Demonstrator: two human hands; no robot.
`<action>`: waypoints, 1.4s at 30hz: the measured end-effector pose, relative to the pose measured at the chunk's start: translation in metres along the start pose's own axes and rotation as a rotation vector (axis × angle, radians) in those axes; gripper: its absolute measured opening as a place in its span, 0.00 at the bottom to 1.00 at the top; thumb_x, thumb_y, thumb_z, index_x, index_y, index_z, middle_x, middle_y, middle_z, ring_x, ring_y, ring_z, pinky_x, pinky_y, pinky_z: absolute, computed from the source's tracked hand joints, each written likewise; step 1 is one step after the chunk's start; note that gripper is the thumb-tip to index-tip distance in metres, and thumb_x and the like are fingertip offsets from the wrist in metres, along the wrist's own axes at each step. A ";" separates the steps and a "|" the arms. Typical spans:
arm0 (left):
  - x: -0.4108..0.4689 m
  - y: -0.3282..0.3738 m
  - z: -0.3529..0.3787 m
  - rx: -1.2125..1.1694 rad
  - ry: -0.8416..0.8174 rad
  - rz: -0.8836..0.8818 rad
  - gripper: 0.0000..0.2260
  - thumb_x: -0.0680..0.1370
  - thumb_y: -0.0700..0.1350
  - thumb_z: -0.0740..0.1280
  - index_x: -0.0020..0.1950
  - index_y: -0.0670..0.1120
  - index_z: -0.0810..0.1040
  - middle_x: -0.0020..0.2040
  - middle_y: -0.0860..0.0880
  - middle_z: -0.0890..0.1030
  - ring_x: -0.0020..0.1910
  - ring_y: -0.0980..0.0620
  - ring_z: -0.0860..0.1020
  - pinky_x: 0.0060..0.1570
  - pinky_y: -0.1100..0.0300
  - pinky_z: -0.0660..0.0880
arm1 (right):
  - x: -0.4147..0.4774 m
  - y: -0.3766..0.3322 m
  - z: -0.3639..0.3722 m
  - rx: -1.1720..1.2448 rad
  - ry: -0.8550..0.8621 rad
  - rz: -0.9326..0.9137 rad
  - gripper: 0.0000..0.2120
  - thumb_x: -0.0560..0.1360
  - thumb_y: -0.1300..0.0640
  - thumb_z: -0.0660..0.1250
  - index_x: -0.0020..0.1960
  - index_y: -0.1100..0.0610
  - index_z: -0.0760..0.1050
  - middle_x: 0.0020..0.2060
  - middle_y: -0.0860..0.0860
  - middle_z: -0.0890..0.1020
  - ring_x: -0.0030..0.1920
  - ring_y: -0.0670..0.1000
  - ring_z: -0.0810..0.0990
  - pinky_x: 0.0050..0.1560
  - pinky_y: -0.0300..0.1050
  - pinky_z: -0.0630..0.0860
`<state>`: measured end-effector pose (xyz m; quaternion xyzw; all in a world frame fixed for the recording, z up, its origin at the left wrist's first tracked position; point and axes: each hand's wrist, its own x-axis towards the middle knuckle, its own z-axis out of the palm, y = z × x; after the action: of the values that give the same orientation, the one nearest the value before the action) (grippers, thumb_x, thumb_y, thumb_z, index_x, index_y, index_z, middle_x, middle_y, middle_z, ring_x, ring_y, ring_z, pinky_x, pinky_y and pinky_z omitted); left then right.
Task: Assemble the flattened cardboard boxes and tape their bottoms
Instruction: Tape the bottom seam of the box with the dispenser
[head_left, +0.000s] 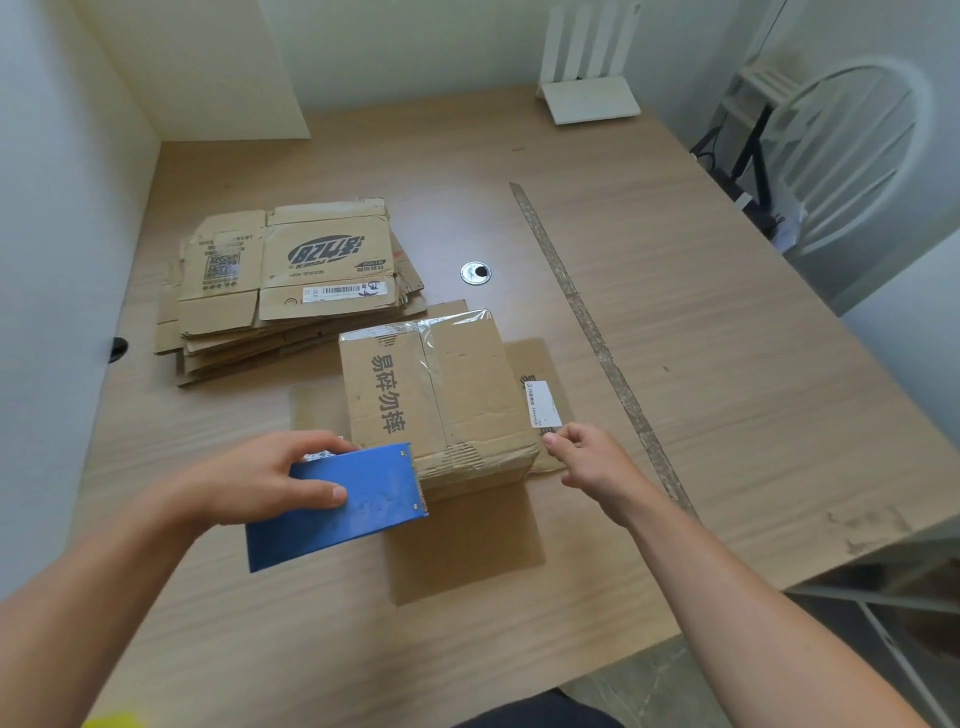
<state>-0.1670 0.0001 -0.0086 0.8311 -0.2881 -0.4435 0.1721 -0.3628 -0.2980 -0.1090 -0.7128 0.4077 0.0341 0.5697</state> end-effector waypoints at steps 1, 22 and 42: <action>0.001 0.000 0.000 -0.002 0.001 -0.005 0.20 0.66 0.63 0.69 0.58 0.67 0.76 0.64 0.60 0.78 0.54 0.58 0.81 0.58 0.50 0.77 | 0.001 0.001 0.001 0.013 -0.003 0.013 0.11 0.81 0.53 0.65 0.42 0.58 0.74 0.39 0.54 0.74 0.43 0.53 0.72 0.49 0.56 0.77; 0.015 0.002 -0.001 0.118 0.000 -0.033 0.14 0.76 0.53 0.72 0.58 0.65 0.73 0.71 0.62 0.69 0.57 0.63 0.75 0.50 0.63 0.71 | -0.012 0.013 0.025 0.106 -0.013 0.026 0.15 0.79 0.49 0.68 0.37 0.56 0.82 0.34 0.57 0.76 0.39 0.48 0.71 0.42 0.45 0.64; 0.013 -0.005 -0.001 0.063 -0.013 -0.071 0.18 0.69 0.62 0.71 0.57 0.66 0.73 0.58 0.62 0.73 0.53 0.60 0.77 0.51 0.57 0.73 | 0.003 0.001 0.031 -0.957 -0.008 -0.792 0.35 0.78 0.51 0.64 0.80 0.44 0.53 0.79 0.54 0.55 0.79 0.58 0.50 0.76 0.59 0.55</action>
<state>-0.1591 -0.0041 -0.0191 0.8431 -0.2732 -0.4452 0.1279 -0.3487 -0.2737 -0.1217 -0.9862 0.0499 0.0016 0.1580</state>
